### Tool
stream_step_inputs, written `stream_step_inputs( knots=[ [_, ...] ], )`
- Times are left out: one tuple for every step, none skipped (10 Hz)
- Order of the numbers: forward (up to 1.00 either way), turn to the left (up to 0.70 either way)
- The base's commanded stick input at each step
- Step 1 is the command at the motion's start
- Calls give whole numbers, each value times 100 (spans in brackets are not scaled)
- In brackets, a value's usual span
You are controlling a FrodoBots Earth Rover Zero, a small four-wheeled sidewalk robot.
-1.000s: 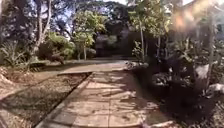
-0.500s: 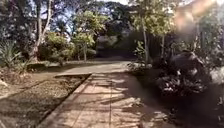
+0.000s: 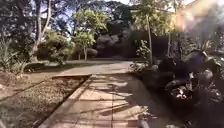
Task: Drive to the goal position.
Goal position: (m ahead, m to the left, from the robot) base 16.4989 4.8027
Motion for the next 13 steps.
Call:
stream_step_inputs(
  knots=[
    [50, 0],
    [50, 0],
    [50, 0],
    [50, 0],
    [50, 0],
    [50, 0],
    [50, 0],
    [50, 0],
    [50, -50],
    [50, -50],
    [50, -50],
    [50, -42],
    [50, -33]
  ],
)
